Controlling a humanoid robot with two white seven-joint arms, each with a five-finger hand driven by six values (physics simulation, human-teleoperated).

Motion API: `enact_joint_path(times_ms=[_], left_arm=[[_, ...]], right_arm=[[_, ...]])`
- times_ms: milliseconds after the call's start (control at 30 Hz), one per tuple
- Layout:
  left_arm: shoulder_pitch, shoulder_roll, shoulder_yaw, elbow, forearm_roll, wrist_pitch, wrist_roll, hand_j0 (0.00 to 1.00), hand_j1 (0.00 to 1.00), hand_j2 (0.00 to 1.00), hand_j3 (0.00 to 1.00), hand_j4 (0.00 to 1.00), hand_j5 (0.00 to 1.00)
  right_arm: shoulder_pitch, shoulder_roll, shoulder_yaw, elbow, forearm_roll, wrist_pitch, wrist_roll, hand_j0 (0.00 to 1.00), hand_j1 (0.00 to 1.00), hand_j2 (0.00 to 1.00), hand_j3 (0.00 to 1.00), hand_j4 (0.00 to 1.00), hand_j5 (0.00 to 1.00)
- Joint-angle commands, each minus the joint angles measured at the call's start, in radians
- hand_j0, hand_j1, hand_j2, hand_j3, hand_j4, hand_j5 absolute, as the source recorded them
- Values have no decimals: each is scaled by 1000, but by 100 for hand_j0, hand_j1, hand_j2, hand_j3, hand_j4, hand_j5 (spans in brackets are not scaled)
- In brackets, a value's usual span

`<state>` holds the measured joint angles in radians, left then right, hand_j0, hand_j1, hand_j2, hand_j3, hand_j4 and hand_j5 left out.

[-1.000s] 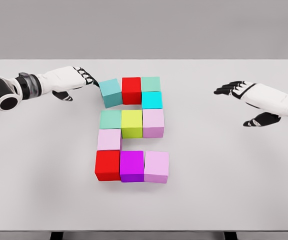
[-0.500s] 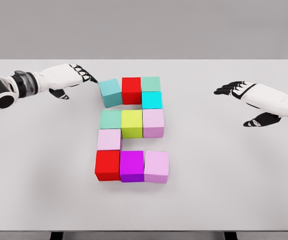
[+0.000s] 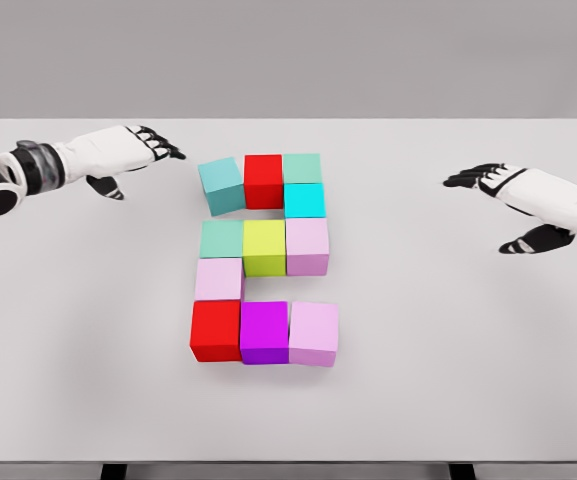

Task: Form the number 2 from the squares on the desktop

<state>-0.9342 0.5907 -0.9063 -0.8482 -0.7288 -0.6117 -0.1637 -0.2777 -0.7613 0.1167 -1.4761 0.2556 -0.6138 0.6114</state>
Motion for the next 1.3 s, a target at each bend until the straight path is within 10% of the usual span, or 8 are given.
enact_joint_path(times_ms=[0,267,433,733,1267], left_arm=[[0,5,3,1,0,1,-2,99,99,99,99,99,99],[-2,8,-2,15,-6,1,-3,98,98,98,98,98,98],[0,9,4,18,-6,1,-3,98,98,98,98,98,98],[-2,52,9,11,-3,1,-3,98,98,98,98,98,98],[-2,51,7,15,-4,1,-3,96,96,96,96,96,96]], right_arm=[[0,-1,-5,10,-9,3,0,100,100,100,100,100,100],[-20,72,-2,42,11,3,0,100,100,100,100,100,100],[-232,172,35,137,235,3,0,99,99,99,99,99,99],[-370,221,235,201,479,3,0,90,90,90,90,90,90],[-469,390,348,364,645,3,0,78,78,78,78,78,78]])
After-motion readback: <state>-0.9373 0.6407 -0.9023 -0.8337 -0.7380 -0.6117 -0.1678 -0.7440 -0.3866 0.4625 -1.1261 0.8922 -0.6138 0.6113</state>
